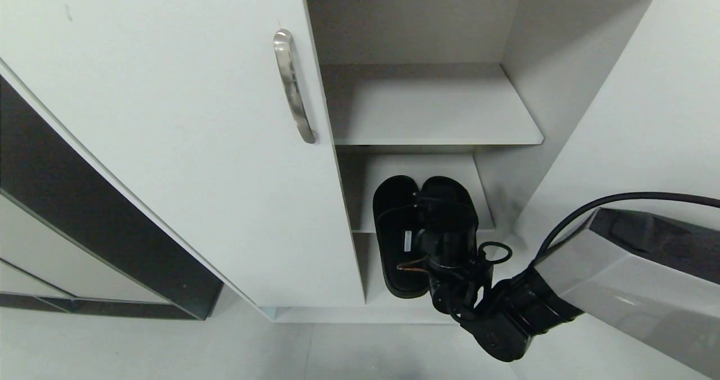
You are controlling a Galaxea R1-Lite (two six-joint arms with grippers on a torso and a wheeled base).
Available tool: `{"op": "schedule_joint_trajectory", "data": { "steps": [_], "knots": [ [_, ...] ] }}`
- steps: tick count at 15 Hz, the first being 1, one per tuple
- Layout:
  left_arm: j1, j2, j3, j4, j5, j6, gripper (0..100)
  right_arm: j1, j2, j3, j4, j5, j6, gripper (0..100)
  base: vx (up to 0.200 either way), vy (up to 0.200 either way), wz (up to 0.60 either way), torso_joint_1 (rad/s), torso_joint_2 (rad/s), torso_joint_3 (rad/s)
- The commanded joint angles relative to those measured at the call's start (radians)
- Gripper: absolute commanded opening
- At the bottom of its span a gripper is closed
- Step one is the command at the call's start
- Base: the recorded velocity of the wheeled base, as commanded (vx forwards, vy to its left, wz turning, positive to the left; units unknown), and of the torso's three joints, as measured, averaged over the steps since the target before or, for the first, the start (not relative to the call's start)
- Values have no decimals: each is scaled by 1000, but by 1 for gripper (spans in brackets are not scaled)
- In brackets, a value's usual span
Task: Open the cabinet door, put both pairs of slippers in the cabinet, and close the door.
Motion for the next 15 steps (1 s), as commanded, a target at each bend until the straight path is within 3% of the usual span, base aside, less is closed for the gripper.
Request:
{"op": "schedule_joint_trajectory", "data": {
  "steps": [1, 6, 15],
  "knots": [
    [0, 2, 0, 0, 0, 0, 0, -21, 67, -73, 10, 1, -6, 0, 0, 0, 0, 0, 0, 0],
    [0, 2, 0, 0, 0, -1, 0, -61, 114, -267, 148, 35, -20, 0, 0, 0, 0, 0, 0, 0],
    [0, 2, 0, 0, 0, -3, 0, -124, 186, -460, 168, 38, -89, 0, 0, 0, 0, 0, 0, 0]
  ]
}}
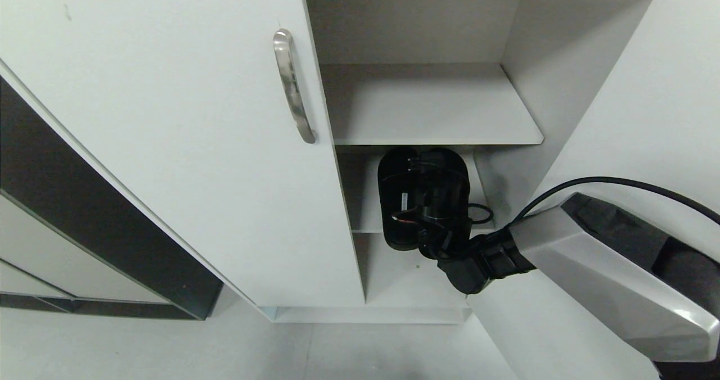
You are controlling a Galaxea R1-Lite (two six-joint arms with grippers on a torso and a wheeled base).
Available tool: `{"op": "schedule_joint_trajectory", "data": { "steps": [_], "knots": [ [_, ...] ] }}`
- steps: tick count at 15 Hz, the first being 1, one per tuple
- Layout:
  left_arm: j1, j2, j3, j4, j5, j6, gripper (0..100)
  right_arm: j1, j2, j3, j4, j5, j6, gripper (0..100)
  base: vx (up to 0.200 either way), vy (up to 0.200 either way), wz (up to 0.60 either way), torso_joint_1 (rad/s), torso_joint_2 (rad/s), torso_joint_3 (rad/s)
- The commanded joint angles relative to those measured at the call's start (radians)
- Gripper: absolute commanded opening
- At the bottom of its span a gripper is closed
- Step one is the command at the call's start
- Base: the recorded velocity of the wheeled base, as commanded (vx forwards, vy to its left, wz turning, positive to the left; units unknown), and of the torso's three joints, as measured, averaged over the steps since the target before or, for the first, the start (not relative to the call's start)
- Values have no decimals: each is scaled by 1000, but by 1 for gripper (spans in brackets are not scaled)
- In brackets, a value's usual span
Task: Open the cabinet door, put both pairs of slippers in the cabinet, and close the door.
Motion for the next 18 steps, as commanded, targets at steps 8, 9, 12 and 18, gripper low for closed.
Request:
{"op": "schedule_joint_trajectory", "data": {
  "steps": [8, 9, 12, 18],
  "knots": [
    [0, 2, 0, 0, 0, 0, 0, -26, 29, -72, 51, 0, 6, 0, 0, 0, 0, 0, 0, 0],
    [0, 2, 0, 0, 0, 0, 0, -26, 32, -70, 49, 0, 7, 100, 0, 0, 0, 0, 0, 0],
    [0, 2, 0, 0, 0, 0, 0, -26, 41, -70, 51, 0, 7, 100, 0, 0, 0, 0, 0, 0],
    [0, 2, 0, 0, 0, 2, 0, 43, -167, 252, -28, -11, 0, 100, 0, 0, 0, 0, 0, 0]
  ]
}}
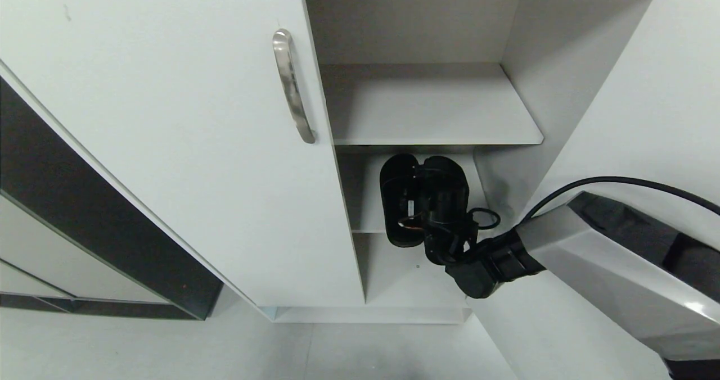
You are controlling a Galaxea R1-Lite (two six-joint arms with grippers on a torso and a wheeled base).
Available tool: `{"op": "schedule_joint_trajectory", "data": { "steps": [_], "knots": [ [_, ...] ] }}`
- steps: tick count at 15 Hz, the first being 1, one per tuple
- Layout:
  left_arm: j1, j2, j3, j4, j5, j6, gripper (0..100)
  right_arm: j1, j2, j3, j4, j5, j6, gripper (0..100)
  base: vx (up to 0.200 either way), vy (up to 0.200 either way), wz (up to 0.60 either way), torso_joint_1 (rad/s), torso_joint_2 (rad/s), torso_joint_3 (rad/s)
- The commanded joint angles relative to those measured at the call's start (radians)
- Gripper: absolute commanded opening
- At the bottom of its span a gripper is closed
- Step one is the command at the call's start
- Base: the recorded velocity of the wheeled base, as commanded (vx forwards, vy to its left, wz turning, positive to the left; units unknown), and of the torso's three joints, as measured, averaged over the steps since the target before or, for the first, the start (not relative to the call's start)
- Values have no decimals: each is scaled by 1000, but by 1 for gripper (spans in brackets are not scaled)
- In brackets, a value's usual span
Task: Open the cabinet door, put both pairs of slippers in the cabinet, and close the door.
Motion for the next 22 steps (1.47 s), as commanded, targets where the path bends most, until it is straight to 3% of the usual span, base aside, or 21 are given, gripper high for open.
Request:
{"op": "schedule_joint_trajectory", "data": {
  "steps": [1, 5, 7, 9, 20, 22],
  "knots": [
    [0, 2, 0, 0, 0, 2, 0, 63, -181, 243, -76, -4, -2, 100, 0, 0, 0, 0, 0, 0],
    [0, 2, 0, 0, 0, 2, 0, 166, -359, 602, -227, -3, 1, 100, 0, 0, 0, 0, 0, 0],
    [0, 2, 0, 0, 0, 0, 0, 188, -376, 668, -286, -3, 6, 100, 0, 0, 0, 0, 0, 0],
    [0, 2, 0, 0, 0, 0, 0, 191, -368, 676, -310, -3, 6, 100, 0, 0, 0, 0, 0, 0],
    [0, 2, 0, 0, -1, 0, 0, 191, -348, 691, -315, 0, 6, 100, -200, 0, 0, 3, 3, 3],
    [0, 2, 0, 0, -1, 0, 0, 191, -348, 691, -315, 3, 6, 100, 0, 0, 0, 0, 0, 0]
  ]
}}
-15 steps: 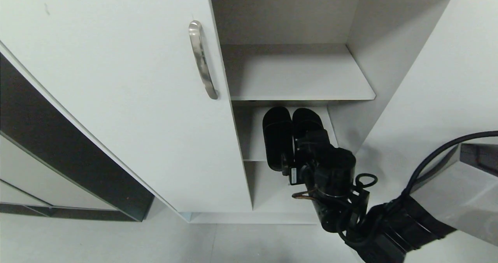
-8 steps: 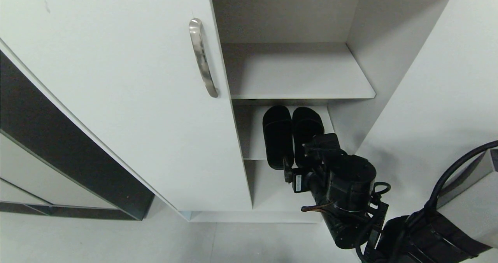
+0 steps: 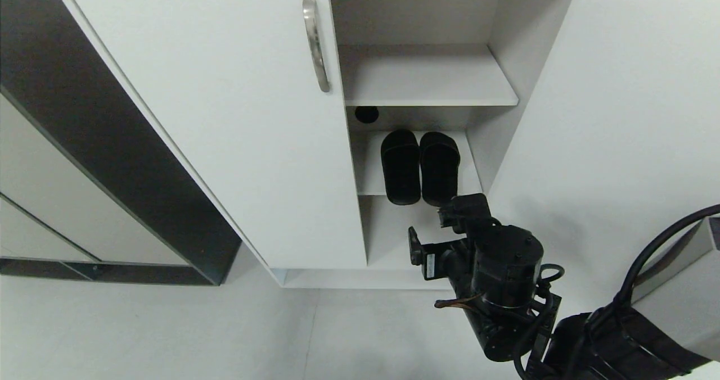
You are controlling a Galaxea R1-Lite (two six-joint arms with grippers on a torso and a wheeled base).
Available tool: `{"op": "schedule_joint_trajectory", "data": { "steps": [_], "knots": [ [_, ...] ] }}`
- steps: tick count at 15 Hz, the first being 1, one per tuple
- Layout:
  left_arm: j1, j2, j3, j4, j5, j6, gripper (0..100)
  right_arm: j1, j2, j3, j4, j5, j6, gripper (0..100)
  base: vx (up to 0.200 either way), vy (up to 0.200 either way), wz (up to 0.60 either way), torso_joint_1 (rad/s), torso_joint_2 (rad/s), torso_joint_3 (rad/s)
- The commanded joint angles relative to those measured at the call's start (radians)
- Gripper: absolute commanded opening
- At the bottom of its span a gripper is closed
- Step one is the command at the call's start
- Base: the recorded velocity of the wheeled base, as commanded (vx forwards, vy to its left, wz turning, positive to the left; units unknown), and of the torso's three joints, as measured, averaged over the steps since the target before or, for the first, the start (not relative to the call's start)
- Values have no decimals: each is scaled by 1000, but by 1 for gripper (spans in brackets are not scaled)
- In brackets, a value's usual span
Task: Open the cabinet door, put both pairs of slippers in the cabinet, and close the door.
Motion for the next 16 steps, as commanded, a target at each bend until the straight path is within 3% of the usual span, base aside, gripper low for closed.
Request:
{"op": "schedule_joint_trajectory", "data": {
  "steps": [1, 16],
  "knots": [
    [0, 2, 0, 0, 1, 0, 0, 0, 5, -1, 0, 0, 0, 100, 0, 0, 0, 0, 0, 0],
    [0, 2, 0, 0, 1, -3, 0, 0, 5, -1, 0, 0, -1, 100, 0, 0, 0, 0, 0, 0]
  ]
}}
